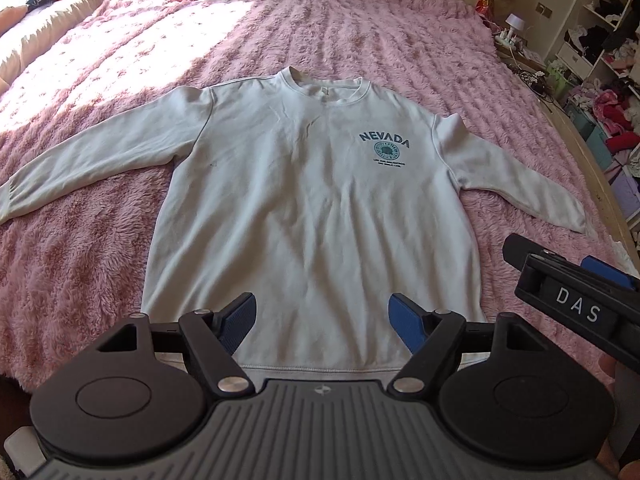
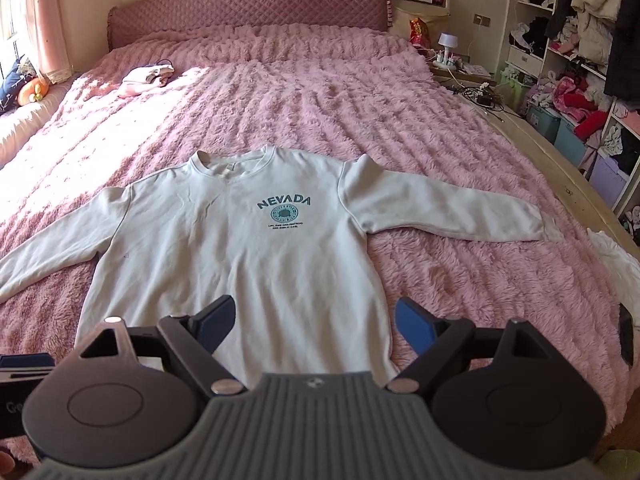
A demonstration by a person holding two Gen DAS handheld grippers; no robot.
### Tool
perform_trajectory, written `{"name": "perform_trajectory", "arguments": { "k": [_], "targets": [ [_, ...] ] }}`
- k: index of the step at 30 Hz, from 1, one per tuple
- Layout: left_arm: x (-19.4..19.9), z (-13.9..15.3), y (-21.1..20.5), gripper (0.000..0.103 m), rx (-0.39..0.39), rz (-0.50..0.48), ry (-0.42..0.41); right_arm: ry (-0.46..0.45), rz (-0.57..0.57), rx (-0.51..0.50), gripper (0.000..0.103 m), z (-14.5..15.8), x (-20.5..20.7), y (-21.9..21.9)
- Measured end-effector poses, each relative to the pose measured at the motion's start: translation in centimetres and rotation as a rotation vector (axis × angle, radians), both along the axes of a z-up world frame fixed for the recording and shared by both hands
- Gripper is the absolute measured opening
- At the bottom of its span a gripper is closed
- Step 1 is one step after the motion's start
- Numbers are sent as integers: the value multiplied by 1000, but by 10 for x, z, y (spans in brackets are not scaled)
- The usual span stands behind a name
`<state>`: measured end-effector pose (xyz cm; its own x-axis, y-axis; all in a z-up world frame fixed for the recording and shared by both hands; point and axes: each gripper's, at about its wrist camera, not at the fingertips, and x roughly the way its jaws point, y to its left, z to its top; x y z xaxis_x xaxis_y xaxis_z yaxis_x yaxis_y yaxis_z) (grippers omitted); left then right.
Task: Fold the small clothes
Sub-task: 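Move the right gripper to a sleeve cuff and close on it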
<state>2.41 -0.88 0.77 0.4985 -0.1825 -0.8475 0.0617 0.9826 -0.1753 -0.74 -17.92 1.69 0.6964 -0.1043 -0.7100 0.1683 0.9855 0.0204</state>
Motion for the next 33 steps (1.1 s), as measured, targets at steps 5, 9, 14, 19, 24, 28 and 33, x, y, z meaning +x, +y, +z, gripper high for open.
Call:
{"name": "perform_trajectory", "arguments": {
  "k": [5, 9, 14, 19, 24, 28, 33],
  "targets": [
    [25, -7, -22, 88, -153, -89, -31, -102, -35, -9, 83, -1, 7, -41],
    [56, -20, -42, 88, -279, -155, -58, -270, -77, 94, 83, -19, 9, -102],
    [106, -48, -72, 88, -429, -202, -74, -374, -262, 108, 83, -55, 25, -184],
    [159, -82, -106, 88, -565, -242, -43, -401, -406, 41, 79, -95, 54, -254],
    [203, -114, -148, 88, -568, -291, -48, -381, -611, 200, 67, -147, 94, -342],
    [230, -139, -172, 88, -546, -298, -27, -373, -772, 281, 63, -183, 118, -393],
    [253, -169, -188, 88, -554, -283, 25, -345, -879, 359, 63, -221, 136, -439]
  ]
}}
